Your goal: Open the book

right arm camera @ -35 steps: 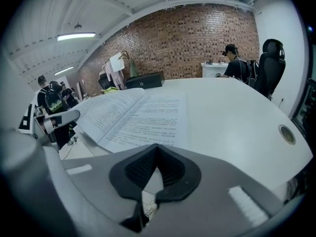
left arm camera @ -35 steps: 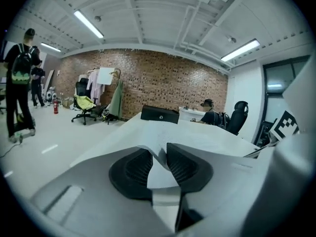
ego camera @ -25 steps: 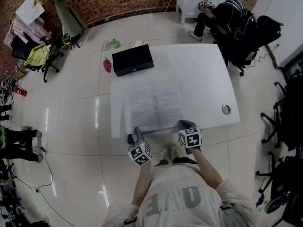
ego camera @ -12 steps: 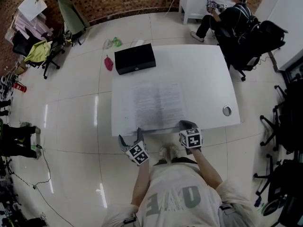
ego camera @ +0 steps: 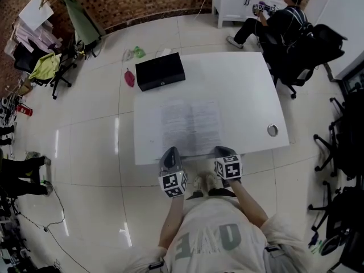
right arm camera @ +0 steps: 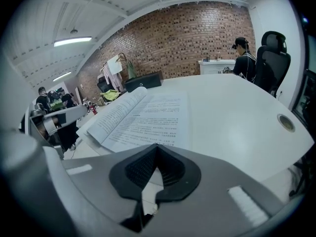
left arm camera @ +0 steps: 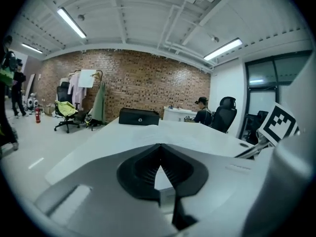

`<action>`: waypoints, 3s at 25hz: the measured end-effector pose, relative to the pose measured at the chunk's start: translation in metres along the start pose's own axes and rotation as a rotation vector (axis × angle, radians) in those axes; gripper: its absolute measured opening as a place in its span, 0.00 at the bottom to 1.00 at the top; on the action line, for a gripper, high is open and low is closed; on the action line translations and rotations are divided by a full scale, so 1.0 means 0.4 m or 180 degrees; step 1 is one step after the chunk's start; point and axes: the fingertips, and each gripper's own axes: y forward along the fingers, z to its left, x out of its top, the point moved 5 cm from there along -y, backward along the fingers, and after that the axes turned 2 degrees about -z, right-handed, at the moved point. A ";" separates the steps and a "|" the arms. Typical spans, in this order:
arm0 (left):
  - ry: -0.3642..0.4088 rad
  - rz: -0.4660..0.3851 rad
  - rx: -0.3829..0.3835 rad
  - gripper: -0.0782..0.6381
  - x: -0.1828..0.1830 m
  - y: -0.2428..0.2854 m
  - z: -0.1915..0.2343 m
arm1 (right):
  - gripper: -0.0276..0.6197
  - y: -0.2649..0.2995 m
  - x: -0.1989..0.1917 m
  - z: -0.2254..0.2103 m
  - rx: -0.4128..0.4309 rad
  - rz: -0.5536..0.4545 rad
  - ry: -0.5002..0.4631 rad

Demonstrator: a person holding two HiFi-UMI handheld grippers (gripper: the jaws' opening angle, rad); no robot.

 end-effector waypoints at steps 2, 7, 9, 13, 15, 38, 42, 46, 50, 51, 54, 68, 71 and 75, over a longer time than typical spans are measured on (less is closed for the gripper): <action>-0.0030 0.0036 -0.0125 0.14 0.003 0.008 -0.020 | 0.05 -0.001 -0.003 0.006 0.0020 -0.0014 0.0039; -0.0191 -0.0151 -0.0275 0.14 0.053 -0.001 -0.040 | 0.05 -0.057 0.037 0.001 0.0092 -0.0410 0.0223; -0.0342 -0.0379 -0.0444 0.14 0.104 -0.005 -0.039 | 0.05 -0.097 0.082 0.009 0.0134 -0.0661 0.0304; -0.0678 -0.0848 -0.0910 0.14 0.212 -0.026 -0.039 | 0.05 -0.180 0.165 0.040 0.0253 -0.1120 0.0484; -0.0617 -0.1012 -0.1100 0.13 0.261 -0.049 -0.043 | 0.05 -0.216 0.190 0.064 0.0303 -0.1287 0.0508; -0.1427 -0.2133 -0.2239 0.13 0.232 -0.712 -0.165 | 0.05 -0.763 -0.259 0.279 0.0682 -0.1912 0.0272; -0.1418 -0.1945 -0.2248 0.13 0.138 -0.918 -0.301 | 0.05 -0.932 -0.439 0.284 0.0716 -0.1920 0.0293; -0.1306 -0.1936 -0.2210 0.13 0.131 -1.067 -0.363 | 0.05 -1.059 -0.523 0.318 0.0780 -0.1976 0.0222; -0.1174 -0.1977 -0.2219 0.13 0.143 -1.165 -0.384 | 0.05 -1.146 -0.564 0.347 0.0757 -0.2107 0.0264; -0.1181 -0.1981 -0.2199 0.13 0.141 -1.179 -0.389 | 0.05 -1.163 -0.574 0.351 0.0746 -0.2128 0.0277; -0.1240 -0.1988 -0.2214 0.13 0.123 -1.207 -0.423 | 0.05 -1.202 -0.605 0.346 0.0687 -0.2142 0.0239; -0.0699 -0.1878 -0.1802 0.13 0.037 -1.370 -0.415 | 0.05 -1.207 -0.682 0.485 0.0861 -0.1928 -0.0058; -0.0676 -0.1861 -0.1690 0.13 0.034 -1.378 -0.403 | 0.05 -1.207 -0.692 0.509 0.0915 -0.1877 -0.0121; -0.0430 -0.1763 -0.1534 0.13 0.036 -1.393 -0.411 | 0.05 -1.223 -0.708 0.517 0.0887 -0.1894 -0.0079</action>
